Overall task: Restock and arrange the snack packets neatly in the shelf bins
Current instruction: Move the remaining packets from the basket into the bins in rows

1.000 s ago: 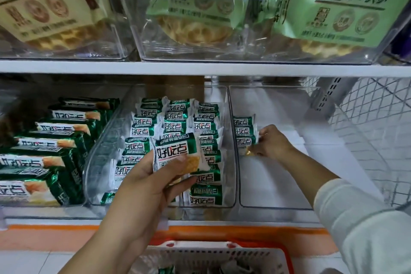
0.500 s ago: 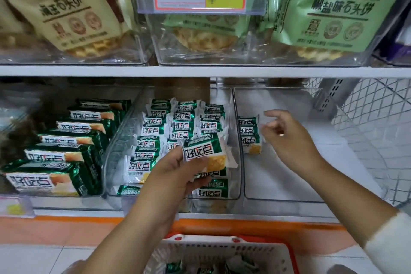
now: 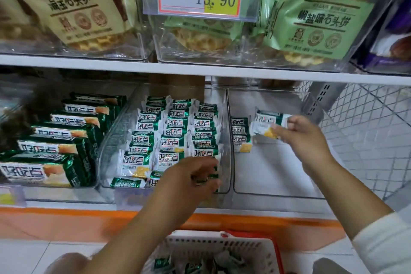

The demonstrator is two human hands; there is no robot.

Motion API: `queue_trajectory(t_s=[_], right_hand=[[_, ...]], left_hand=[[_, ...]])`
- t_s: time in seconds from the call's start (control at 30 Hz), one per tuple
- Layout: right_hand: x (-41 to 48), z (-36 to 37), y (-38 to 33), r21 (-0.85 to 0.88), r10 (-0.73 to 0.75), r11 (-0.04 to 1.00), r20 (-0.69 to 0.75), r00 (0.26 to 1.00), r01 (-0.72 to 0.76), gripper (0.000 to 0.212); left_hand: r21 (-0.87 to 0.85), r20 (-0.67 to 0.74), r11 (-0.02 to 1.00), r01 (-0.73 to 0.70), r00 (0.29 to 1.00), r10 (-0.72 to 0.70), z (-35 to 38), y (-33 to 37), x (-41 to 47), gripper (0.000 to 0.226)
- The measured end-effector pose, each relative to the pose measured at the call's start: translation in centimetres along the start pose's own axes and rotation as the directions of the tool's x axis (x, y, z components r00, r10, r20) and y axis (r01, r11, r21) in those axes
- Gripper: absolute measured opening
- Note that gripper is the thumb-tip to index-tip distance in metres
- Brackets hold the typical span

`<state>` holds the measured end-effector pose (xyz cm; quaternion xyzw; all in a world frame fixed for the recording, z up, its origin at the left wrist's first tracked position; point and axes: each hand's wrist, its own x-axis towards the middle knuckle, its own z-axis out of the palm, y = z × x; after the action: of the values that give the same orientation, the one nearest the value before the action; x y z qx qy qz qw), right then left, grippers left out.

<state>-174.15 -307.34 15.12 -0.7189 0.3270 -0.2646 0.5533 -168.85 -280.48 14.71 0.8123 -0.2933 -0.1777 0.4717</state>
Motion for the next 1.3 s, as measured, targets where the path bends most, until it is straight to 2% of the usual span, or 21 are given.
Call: queue_trajectory(t_s=[0.1, 0.17, 0.23, 0.47, 0.63, 0.73, 0.77, 0.83, 0.9, 0.93, 1.0, 1.07, 1.1, 1.13, 1.17, 1.23, 1.3], right_hand=[[1.8, 0.2, 3.0, -0.208, 0.090, 0.976, 0.152, 0.984, -0.057, 0.025], [2.0, 1.7, 3.6, -0.347, 0.124, 0.938, 0.293, 0.948, -0.016, 0.028], [2.4, 3.1, 4.1, -0.475, 0.153, 0.879, 0.365, 0.919, 0.042, 0.036], [3.8, 4.3, 6.2, -0.645, 0.139, 0.760, 0.276, 0.951, 0.076, 0.046], [3.4, 5.2, 6.2, -0.621, 0.103, 0.777, 0.290, 0.951, 0.106, 0.050], [2.8, 4.4, 5.2, -0.630, 0.113, 0.771, 0.278, 0.954, 0.092, 0.062], [2.3, 3.7, 4.4, -0.630, 0.050, 0.767, 0.243, 0.969, 0.119, 0.063], [0.5, 1.9, 1.8, -0.581, -0.184, 0.778, 0.154, 0.971, 0.239, 0.050], [-3.1, 0.4, -1.6, -0.438, -0.414, 0.798, 0.101, 0.905, 0.414, 0.028], [-5.5, 0.0, -3.1, -0.324, -0.480, 0.813, 0.100, 0.872, 0.484, 0.021], [-10.9, -0.3, -3.9, -0.168, -0.511, 0.830, 0.151, 0.846, 0.532, 0.023], [-15.6, 0.4, -1.1, -0.204, -0.376, 0.863, 0.349, 0.858, 0.461, 0.022], [-17.4, 1.0, 1.2, -0.293, -0.221, 0.869, 0.493, 0.841, 0.400, 0.021], [-18.8, 1.6, 3.8, -0.390, -0.031, 0.855, 0.619, 0.785, 0.342, 0.021], [-19.7, 2.1, 7.2, -0.473, 0.139, 0.832, 0.683, 0.717, 0.289, 0.027], [-20.5, 2.7, 14.0, -0.587, 0.377, 0.796, 0.669, 0.640, 0.145, 0.042], [-20.9, 3.0, 19.1, -0.631, 0.515, 0.774, 0.582, 0.629, -0.051, 0.052]], left_hand=[[0.123, 0.085, 0.991, -0.047, 0.996, 0.036, 0.4, -0.5, 0.0, 0.029], [0.148, 0.087, 0.988, -0.053, 0.995, 0.040, 0.6, -0.8, 0.3, 0.028], [0.145, 0.078, 0.988, -0.047, 0.996, 0.036, 0.6, -1.1, 0.5, 0.028], [0.097, 0.066, 0.994, -0.054, 0.997, 0.048, 0.8, -1.5, 0.6, 0.031], [0.109, 0.054, 0.991, -0.077, 0.996, 0.071, 1.0, -1.6, 0.4, 0.028], [0.156, 0.019, 0.979, -0.133, 0.991, 0.132, 1.0, -2.0, -0.2, 0.028], [0.191, -0.019, 0.968, -0.163, 0.985, 0.170, 1.0, -2.1, -0.7, 0.030], [0.258, -0.142, 0.939, -0.226, 0.953, 0.268, 0.9, -2.3, -2.1, 0.034], [0.220, -0.242, 0.941, -0.257, 0.920, 0.308, 1.0, -2.8, -4.2, 0.033], [0.190, -0.239, 0.949, -0.251, 0.926, 0.293, 1.3, -3.3, -5.4, 0.032], [0.162, -0.117, 0.970, -0.183, 0.972, 0.203, 2.3, -5.3, -7.5, 0.036], [0.186, 0.005, 0.981, -0.050, 0.999, 0.050, 3.9, -8.8, -9.1, 0.041], [0.200, 0.042, 0.979, 0.040, 0.998, -0.050, 4.8, -10.8, -9.7, 0.040], [0.195, 0.078, 0.972, 0.129, 0.986, -0.146, 5.6, -12.4, -10.3, 0.038], [0.191, 0.114, 0.960, 0.204, 0.967, -0.228, 6.6, -14.2, -11.0, 0.038], [0.125, 0.190, 0.941, 0.315, 0.923, -0.335, 8.2, -17.2, -12.5, 0.041], [0.118, 0.248, 0.905, 0.409, 0.870, -0.426, 9.5, -20.2, -13.7, 0.053]])
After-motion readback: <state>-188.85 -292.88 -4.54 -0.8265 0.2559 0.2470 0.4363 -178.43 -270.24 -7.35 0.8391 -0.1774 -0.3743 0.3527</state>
